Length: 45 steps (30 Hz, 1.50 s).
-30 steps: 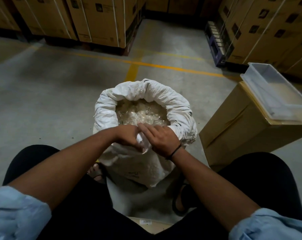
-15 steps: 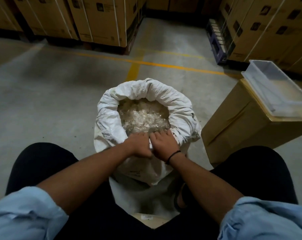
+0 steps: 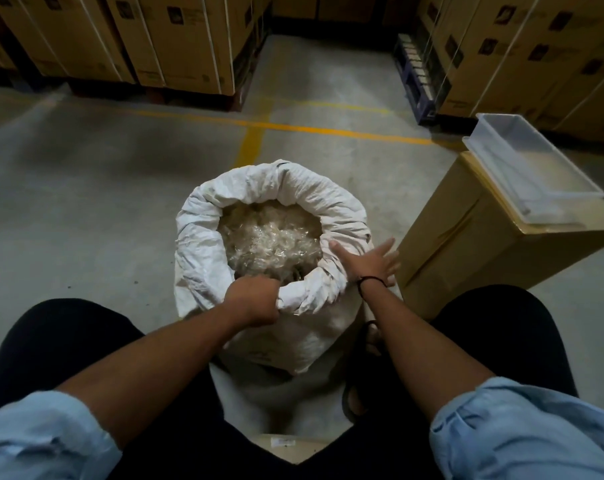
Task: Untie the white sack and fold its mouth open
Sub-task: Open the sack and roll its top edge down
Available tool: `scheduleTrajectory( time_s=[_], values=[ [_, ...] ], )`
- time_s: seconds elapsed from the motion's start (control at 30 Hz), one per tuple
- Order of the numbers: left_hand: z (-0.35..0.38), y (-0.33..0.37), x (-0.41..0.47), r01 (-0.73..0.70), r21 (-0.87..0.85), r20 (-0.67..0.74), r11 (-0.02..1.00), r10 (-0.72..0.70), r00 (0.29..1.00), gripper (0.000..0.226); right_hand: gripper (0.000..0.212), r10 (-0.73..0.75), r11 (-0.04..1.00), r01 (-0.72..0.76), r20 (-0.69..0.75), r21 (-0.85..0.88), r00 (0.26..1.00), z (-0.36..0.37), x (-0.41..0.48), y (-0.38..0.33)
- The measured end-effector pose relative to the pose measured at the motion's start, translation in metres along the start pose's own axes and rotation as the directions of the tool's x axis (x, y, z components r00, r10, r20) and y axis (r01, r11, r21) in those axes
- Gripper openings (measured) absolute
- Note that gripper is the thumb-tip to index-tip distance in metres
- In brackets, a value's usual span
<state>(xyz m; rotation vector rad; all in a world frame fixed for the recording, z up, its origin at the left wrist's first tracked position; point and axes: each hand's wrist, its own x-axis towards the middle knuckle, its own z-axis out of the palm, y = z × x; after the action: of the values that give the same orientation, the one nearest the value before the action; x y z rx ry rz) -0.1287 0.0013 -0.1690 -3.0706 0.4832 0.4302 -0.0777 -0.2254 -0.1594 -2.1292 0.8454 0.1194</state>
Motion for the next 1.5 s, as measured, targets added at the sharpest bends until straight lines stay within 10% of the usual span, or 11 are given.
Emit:
scheduleTrajectory(
  time_s=[0.23, 0.5, 0.63, 0.73, 0.97, 1.13, 1.27, 1.37, 1.43, 1.5],
  values=[
    [0.000, 0.001, 0.002, -0.031, 0.002, 0.014, 1.000, 0.031, 0.999, 0.034, 0.119, 0.062, 0.844, -0.177, 0.236, 0.507, 0.970, -0.004, 0.018, -0.004],
    [-0.002, 0.007, 0.006, -0.026, -0.048, 0.062, 0.999, 0.029, 0.998, 0.025, 0.052, -0.285, 0.377, -0.360, 0.476, 0.854, 0.832, -0.031, 0.020, -0.029],
    [0.003, 0.016, -0.002, -0.060, 0.107, 0.012, 0.992, 0.059, 0.998, 0.029, 0.098, 0.110, 0.805, -0.207, 0.202, 0.557, 0.973, -0.019, 0.020, -0.019],
    [0.005, 0.019, -0.007, -0.045, 0.168, -0.028, 0.985, 0.050, 0.998, 0.029, 0.087, -0.183, 0.983, 0.174, -0.333, -0.056, 0.925, -0.014, -0.003, -0.026],
    [0.003, 0.015, -0.019, -0.144, 0.080, -0.130, 0.986, 0.154, 0.980, 0.027, 0.135, -0.194, 0.942, 0.188, 0.006, -0.278, 0.981, 0.020, -0.023, -0.022],
    [0.004, 0.000, -0.034, -0.182, -0.012, -0.273, 0.983, 0.172, 0.947, 0.030, 0.042, -0.055, 0.972, 0.017, 0.154, 0.234, 0.987, -0.030, 0.043, -0.034],
    [0.008, -0.010, -0.039, -0.171, 0.053, -0.398, 0.984, 0.178, 0.900, 0.040, 0.029, -0.061, 0.919, -0.079, 0.337, 0.387, 0.940, -0.042, 0.059, -0.033],
    [0.021, 0.000, -0.038, -0.236, 0.055, -0.236, 0.970, 0.243, 0.941, 0.053, 0.048, 0.048, 0.889, -0.222, 0.401, 0.400, 0.915, -0.035, 0.051, -0.037],
    [0.013, 0.005, -0.032, -0.247, -0.011, -0.046, 0.969, 0.247, 0.968, 0.076, 0.100, 0.143, 0.935, -0.242, 0.352, 0.258, 0.925, -0.035, 0.039, -0.056],
    [-0.012, 0.004, -0.023, -0.172, -0.059, 0.040, 0.983, 0.175, 0.984, 0.097, 0.128, 0.070, 0.997, -0.072, 0.151, 0.003, 0.986, -0.038, 0.027, -0.075]
  ],
)
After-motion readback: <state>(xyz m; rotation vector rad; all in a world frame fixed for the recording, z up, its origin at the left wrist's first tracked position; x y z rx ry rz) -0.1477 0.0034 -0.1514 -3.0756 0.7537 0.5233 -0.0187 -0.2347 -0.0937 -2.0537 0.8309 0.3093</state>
